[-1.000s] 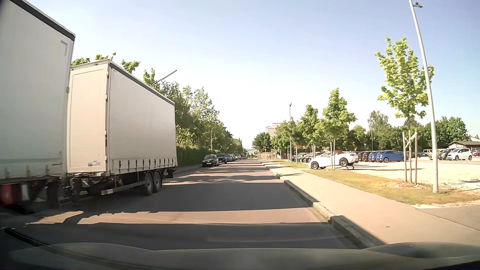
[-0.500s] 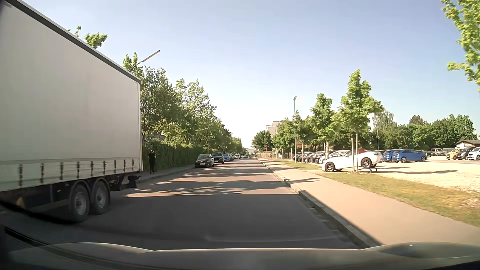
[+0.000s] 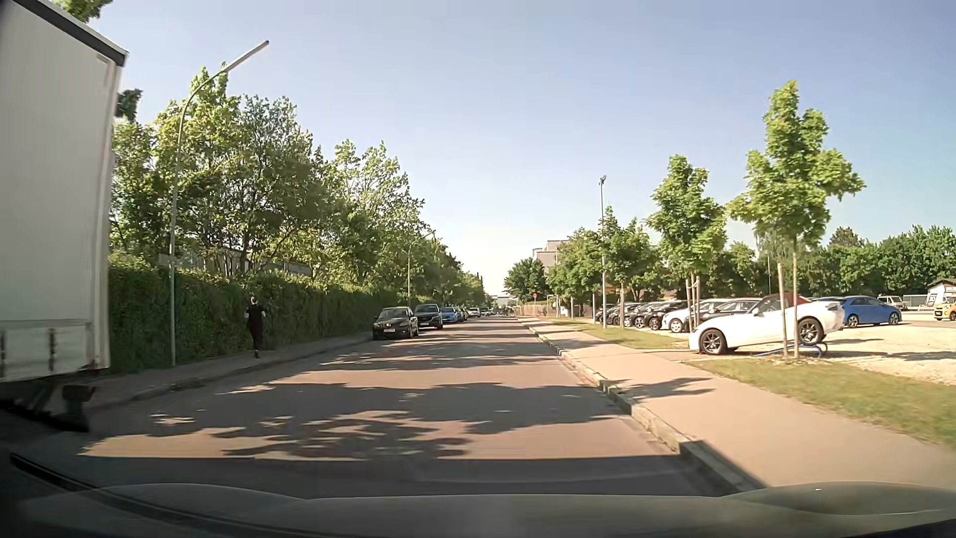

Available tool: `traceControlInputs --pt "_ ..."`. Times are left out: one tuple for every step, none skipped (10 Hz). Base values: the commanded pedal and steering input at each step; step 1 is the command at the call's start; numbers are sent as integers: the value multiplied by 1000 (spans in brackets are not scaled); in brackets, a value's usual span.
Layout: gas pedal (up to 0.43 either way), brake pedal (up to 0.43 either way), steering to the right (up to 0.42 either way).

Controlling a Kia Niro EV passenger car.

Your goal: Follow the waypoints while adhering to traffic rules and regulations

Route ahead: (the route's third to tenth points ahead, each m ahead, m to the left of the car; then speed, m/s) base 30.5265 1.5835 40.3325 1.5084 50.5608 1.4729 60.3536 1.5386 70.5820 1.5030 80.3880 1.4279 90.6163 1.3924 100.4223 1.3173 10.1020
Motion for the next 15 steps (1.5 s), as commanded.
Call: traceControlInputs --pt "150 0 -4" --pt "150 0 -3" --pt "150 0 -3" --pt "138 0 -3" --pt "138 0 -3" --pt "138 0 -3" --pt "138 0 -3" --pt "138 0 -3" --pt "138 0 -3" --pt "138 0 -3" --pt "138 0 -3" --pt "130 0 -3" --pt "118 0 -3" --pt "87 0 -3" --pt "59 0 -2"
